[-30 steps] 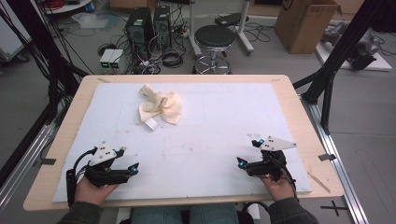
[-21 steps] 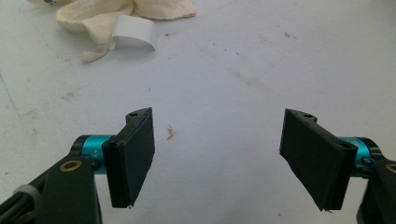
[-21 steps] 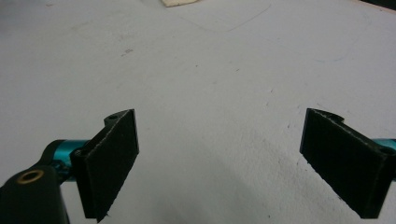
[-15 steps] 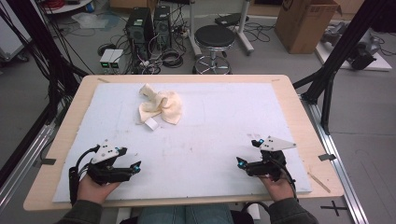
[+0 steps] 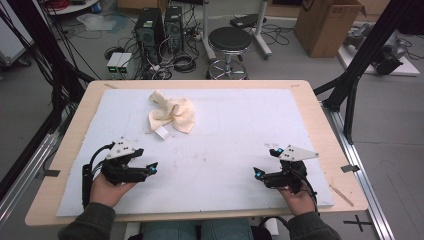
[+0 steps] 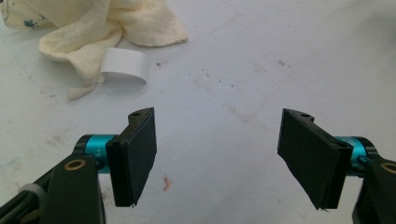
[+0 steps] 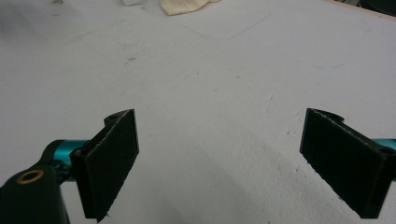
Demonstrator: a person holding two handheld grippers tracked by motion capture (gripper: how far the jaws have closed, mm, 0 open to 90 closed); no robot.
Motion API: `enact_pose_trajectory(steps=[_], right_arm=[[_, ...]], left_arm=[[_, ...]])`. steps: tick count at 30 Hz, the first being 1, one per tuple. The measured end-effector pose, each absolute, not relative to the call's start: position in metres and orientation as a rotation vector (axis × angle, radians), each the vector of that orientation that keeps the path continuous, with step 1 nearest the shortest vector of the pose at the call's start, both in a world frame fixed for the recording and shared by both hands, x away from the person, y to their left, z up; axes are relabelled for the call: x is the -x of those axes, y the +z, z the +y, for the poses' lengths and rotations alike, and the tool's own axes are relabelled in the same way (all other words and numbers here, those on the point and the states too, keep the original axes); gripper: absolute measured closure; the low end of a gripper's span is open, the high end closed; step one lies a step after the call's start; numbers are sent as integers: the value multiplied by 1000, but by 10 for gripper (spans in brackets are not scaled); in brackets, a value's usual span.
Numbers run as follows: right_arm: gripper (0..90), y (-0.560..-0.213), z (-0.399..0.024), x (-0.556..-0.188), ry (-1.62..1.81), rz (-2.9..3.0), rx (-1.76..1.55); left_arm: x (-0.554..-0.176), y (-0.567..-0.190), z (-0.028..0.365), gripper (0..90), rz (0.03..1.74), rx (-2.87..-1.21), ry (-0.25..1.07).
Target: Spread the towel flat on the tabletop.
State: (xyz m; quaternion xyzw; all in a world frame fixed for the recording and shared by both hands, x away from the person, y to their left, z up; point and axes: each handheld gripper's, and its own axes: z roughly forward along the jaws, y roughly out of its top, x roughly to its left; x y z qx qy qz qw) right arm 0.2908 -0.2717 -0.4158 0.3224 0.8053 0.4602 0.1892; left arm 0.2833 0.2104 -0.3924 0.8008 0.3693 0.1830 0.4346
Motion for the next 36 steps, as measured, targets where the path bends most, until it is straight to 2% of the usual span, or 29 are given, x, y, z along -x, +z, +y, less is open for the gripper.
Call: enact_pose_trajectory(steps=[5,15,21,30,36], right_arm=[[110,-415,-270,-290,1296,2266,-901],[110,-414,-273,-290,1315,2254,-911],[110,-417,-271,-289,1292,2271,-900],[110,-417,-275,-290,1308,2260,-902],[110,-418,-273,-290,1308,2272,-896]], left_arm=[[-307,-387,207,306,958,-1944,408],[-352,-379,190,320,994,-1987,447],[-386,-376,187,348,1034,-1982,416],[-423,-372,175,328,1111,-1996,444],[-449,-369,166,320,1126,-1994,409]])
